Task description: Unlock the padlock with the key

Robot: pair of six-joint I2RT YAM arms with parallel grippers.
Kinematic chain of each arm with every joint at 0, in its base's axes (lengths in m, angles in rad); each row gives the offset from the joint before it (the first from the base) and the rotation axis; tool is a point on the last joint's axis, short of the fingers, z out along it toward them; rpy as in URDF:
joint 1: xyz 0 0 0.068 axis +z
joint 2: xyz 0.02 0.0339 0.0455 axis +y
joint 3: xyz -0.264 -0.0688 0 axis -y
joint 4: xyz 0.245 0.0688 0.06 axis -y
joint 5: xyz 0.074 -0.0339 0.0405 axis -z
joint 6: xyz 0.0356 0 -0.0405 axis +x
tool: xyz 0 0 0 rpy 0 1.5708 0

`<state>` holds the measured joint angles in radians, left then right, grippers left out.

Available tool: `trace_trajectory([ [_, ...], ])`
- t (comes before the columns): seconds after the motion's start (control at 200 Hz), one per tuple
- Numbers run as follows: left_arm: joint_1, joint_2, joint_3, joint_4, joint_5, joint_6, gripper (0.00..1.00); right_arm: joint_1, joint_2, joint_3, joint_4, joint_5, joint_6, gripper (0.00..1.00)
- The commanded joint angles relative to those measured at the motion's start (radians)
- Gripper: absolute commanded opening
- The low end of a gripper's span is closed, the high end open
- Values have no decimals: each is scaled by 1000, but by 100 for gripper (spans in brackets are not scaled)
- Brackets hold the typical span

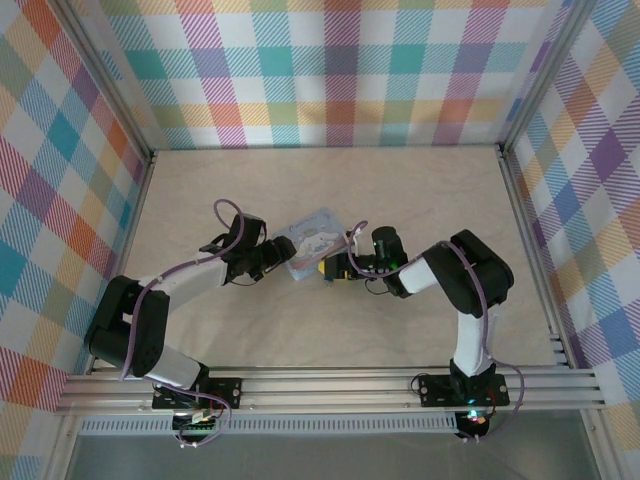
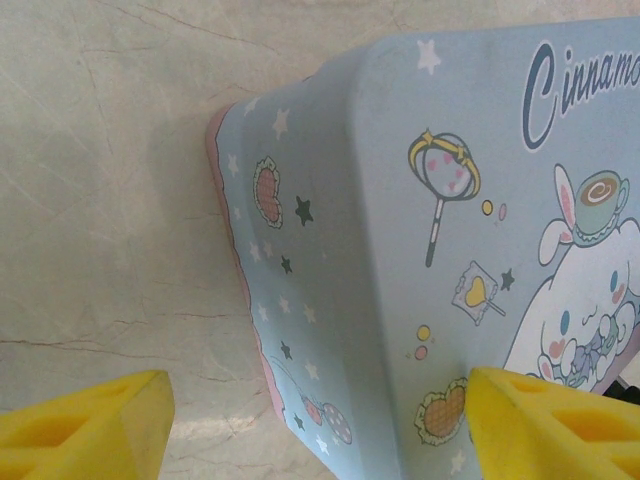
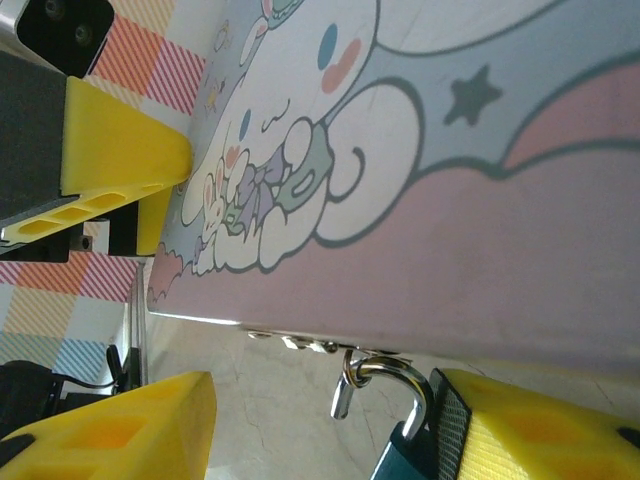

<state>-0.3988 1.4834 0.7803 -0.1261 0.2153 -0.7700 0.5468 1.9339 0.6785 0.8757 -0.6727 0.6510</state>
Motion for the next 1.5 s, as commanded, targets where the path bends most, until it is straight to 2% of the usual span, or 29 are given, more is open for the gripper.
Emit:
trace_trajectory([
  [0.0,-6,-5,-5,-66,-19,-3,76,10,14,16,57,-40,22,58],
  [0.31,-9,-13,-8,-72,-26,-3,76,10,10,-12,81,-40,18,43],
  [0.795,-11,-18,-16,-69,-31,-8,76,10,7,-42,74,-34,9,30],
  [1.365,-11,-27,-15,-73,-40,-9,76,8,-4,-45,28,-14,0,5],
  [1.495,-14,-33,-17,-76,-42,-9,76,9,-14,-58,43,21,20,2],
])
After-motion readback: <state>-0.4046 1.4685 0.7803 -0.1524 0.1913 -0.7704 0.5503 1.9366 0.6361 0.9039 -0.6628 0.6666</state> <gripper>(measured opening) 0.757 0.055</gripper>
